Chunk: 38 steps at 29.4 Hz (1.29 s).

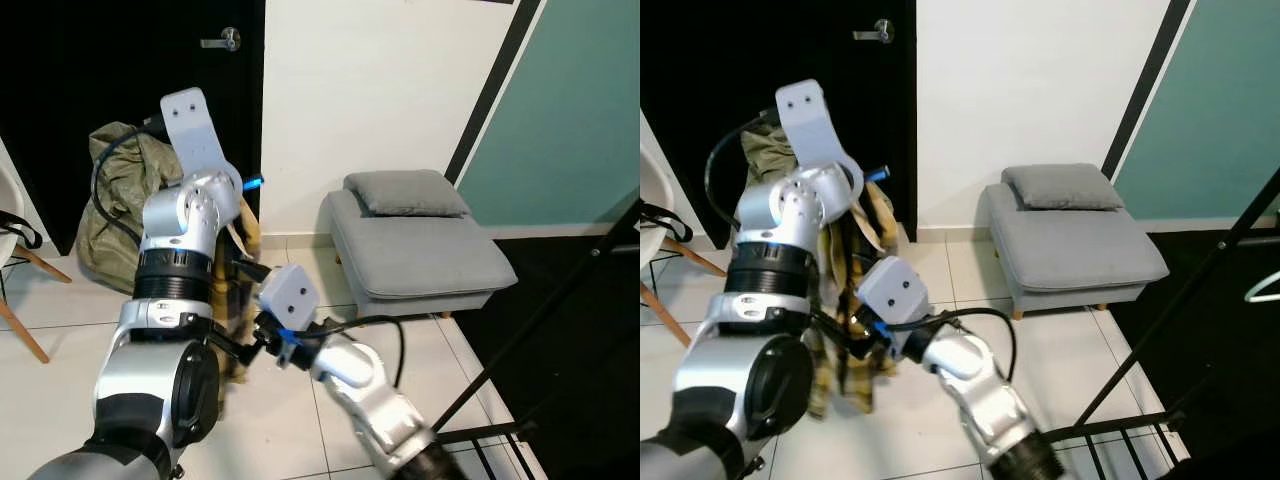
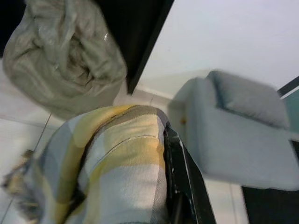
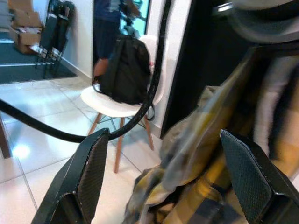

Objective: Hang hanger

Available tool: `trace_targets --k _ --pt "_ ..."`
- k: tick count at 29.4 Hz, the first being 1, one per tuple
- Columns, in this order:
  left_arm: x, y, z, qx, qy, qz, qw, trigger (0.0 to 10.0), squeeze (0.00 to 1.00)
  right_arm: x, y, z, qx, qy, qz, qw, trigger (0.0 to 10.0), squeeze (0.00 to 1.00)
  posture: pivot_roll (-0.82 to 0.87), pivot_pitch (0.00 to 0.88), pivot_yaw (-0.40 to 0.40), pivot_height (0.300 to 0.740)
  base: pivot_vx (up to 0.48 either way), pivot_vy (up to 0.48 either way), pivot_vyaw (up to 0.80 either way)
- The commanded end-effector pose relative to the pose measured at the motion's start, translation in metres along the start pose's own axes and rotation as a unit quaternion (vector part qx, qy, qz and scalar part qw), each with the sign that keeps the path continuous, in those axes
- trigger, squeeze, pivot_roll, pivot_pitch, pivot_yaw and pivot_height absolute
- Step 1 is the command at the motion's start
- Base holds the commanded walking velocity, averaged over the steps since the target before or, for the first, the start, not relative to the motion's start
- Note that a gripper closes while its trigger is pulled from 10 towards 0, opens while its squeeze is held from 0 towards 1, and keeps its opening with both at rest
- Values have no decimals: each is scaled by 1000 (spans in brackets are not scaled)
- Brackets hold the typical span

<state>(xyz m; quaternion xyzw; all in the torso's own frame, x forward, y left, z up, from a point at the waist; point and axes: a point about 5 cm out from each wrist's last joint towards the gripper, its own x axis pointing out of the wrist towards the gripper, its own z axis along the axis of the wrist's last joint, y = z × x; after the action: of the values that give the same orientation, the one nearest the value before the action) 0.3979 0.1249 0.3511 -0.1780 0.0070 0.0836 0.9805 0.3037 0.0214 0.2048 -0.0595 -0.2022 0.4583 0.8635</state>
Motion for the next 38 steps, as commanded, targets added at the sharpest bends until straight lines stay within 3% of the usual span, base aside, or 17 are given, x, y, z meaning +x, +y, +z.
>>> trace_targets --k 1,4,6,11,17,22,28,29,30,33,35,38 --pt "-6 -13 11 -9 -20 -20 1000 0 0 -2 -5 -8 4 16 -15 1000 10000 0 67 180 -45 740 0 0 0" --pt "-7 -16 10 -9 -19 -25 999 0 0 4 -4 -10 16 22 -18 999 10000 0 67 179 -48 740 0 0 0" --pt "-8 -20 8 -6 -21 -29 999 0 0 18 -2 -15 20 37 -27 999 10000 0 70 178 -54 740 0 0 0" --pt "-7 -21 7 -3 -23 -27 999 0 0 29 -1 -17 8 52 -25 998 10000 0 66 178 -55 740 0 0 0" --pt "-10 -24 9 -8 -23 -32 999 0 0 35 -11 -21 -36 70 -48 996 10000 0 63 179 -65 740 0 0 0" --pt "-9 -23 8 1 -28 -29 999 0 0 34 -16 -17 -34 54 -34 997 10000 0 65 177 -71 740 0 0 0" --pt "-5 -13 11 10 -42 -16 999 0 0 17 -25 -13 -28 30 -28 999 10000 0 53 180 -65 740 0 0 0" --pt "-3 -10 12 10 -43 -14 999 0 0 3 -30 -15 -34 33 -26 999 10000 0 49 181 -65 740 0 0 0" --pt "-3 -10 12 10 -43 -14 999 0 0 3 -30 -15 -34 33 -26 999 10000 0 49 181 -65 740 0 0 0" --pt "-1 -5 15 14 -50 -9 999 0 0 -23 -46 -15 -31 34 -45 998 10000 0 49 179 -61 740 0 0 0" --pt "0 -3 16 15 -52 -7 999 0 0 -28 -50 -14 -29 33 -53 998 10000 0 49 179 -61 740 0 0 0" --pt "1 1 20 17 -57 -5 998 0 0 -50 -76 -3 -24 8 -110 994 10000 0 48 176 -53 740 0 0 0"
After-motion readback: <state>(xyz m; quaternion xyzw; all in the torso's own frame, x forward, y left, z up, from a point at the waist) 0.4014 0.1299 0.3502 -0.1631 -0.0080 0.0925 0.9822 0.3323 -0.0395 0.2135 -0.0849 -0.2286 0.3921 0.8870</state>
